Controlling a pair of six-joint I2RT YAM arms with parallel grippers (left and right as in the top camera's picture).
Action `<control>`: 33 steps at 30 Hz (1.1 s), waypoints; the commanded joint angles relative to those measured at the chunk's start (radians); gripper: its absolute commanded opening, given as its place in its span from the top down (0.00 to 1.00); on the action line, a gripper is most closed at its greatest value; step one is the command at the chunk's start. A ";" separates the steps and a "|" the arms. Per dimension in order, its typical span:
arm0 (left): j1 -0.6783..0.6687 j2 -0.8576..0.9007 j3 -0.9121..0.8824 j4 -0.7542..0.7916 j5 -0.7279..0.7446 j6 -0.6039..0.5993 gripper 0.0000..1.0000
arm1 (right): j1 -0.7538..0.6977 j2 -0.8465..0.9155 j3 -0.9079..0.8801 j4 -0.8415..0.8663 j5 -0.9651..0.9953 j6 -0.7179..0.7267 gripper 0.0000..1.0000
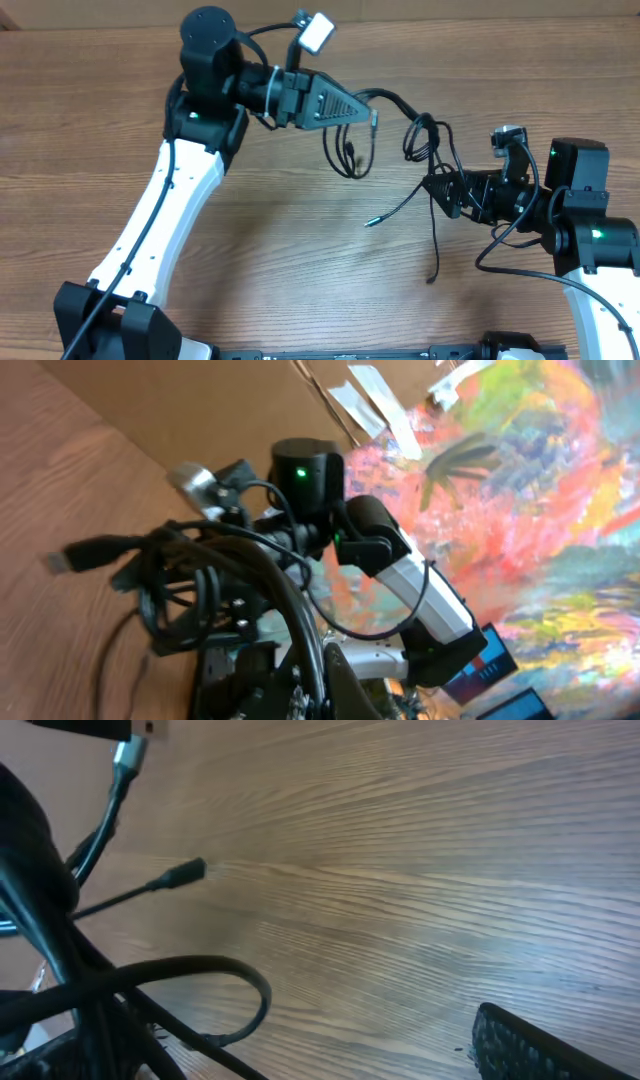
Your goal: Untangle cables
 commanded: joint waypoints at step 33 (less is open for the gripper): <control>0.046 -0.023 0.015 -0.715 -0.465 0.718 0.96 | -0.007 -0.001 -0.003 -0.227 0.200 0.014 0.00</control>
